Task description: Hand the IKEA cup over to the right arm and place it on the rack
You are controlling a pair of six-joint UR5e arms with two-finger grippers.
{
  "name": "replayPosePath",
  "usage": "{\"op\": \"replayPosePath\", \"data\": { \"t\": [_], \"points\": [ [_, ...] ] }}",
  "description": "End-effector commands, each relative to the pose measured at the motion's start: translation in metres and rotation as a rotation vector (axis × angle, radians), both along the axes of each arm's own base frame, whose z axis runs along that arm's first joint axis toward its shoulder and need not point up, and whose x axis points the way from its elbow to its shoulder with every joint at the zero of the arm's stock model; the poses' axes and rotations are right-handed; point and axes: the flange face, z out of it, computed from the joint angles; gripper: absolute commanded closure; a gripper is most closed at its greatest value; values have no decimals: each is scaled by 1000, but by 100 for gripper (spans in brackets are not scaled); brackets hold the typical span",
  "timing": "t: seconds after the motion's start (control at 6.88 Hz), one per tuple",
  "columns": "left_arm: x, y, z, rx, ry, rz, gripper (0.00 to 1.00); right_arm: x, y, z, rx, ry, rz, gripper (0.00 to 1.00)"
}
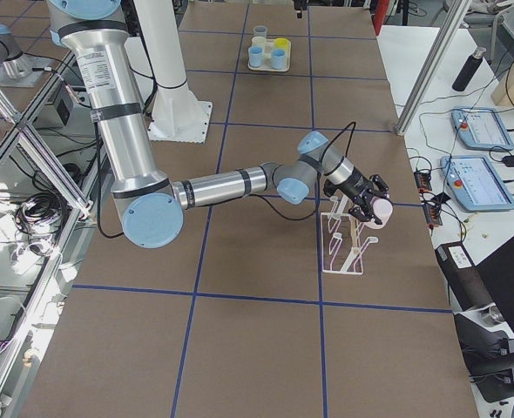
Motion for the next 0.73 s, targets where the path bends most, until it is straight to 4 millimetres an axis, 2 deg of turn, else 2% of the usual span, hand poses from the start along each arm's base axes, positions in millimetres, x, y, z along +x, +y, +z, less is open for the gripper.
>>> {"op": "replayPosePath", "data": {
  "t": [0.0,0.15,0.58],
  "points": [
    [0,0,1,0,-1,1,0,-6,2,2,-3,4,-7,65],
    [0,-1,1,-2,-1,1,0,-10,5,9,-11,12,-13,59],
    [2,-2,4,-6,-3,2,0,-25,10,15,-7,42,-13,52]
  ]
}}
